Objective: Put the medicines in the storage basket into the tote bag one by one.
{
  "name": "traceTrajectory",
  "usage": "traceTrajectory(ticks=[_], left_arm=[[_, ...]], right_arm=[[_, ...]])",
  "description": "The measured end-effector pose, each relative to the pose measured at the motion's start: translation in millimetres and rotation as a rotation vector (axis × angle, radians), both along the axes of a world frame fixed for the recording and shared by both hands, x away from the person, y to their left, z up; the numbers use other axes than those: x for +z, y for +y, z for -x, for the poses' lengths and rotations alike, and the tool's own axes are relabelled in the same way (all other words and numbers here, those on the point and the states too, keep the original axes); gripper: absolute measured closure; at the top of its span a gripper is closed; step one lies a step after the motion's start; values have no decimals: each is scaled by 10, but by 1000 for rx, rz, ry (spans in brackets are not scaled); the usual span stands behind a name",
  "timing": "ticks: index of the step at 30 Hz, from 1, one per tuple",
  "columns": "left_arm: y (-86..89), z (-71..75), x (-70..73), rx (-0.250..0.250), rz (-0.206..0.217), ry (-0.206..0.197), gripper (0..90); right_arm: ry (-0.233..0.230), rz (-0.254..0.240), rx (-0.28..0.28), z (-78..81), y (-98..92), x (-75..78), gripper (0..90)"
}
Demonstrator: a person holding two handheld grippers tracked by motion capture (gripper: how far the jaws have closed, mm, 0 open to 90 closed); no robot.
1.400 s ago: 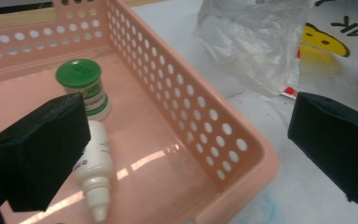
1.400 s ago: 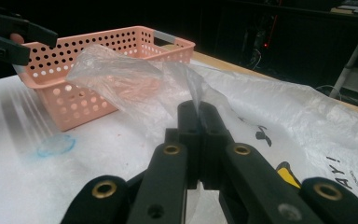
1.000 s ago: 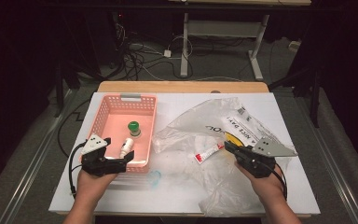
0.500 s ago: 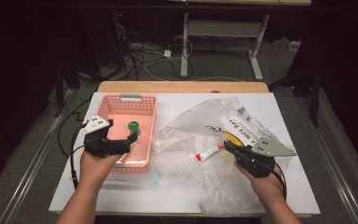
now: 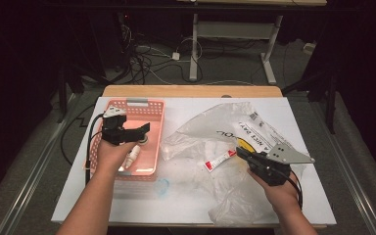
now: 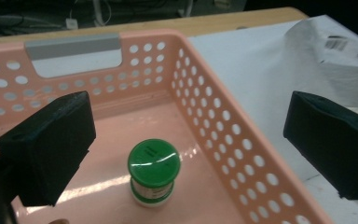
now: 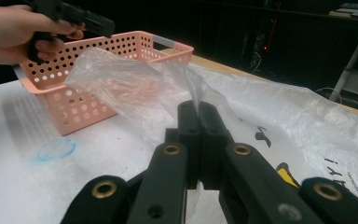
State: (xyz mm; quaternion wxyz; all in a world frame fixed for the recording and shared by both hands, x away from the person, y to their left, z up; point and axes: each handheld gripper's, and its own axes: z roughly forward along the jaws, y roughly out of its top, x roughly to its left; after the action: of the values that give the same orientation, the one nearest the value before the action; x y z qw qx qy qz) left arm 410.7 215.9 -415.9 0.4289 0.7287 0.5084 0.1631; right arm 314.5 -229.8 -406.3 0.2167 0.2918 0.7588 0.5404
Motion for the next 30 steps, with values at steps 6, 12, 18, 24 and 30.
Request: traceTrajectory(ticks=[6, 12, 18, 24, 30], left_arm=[[-1, -175, -77, -3, -49, 78, 48], [3, -254, -157, -7, -62, 129, 134], [-2, -320, -267, -19, -90, 212, 156], [-54, -345, -348, -52, -150, 286, 246], [-108, -362, -411, -68, -227, 348, 374]], right_arm=[[1, -1, -1, 0, 1, 3, 900], [3, -5, -8, 9, -18, 12, 900], [0, 4, -2, 2, -5, 0, 900], [-1, 3, 3, -1, -2, -4, 900], [1, 1, -2, 2, -11, 0, 900]])
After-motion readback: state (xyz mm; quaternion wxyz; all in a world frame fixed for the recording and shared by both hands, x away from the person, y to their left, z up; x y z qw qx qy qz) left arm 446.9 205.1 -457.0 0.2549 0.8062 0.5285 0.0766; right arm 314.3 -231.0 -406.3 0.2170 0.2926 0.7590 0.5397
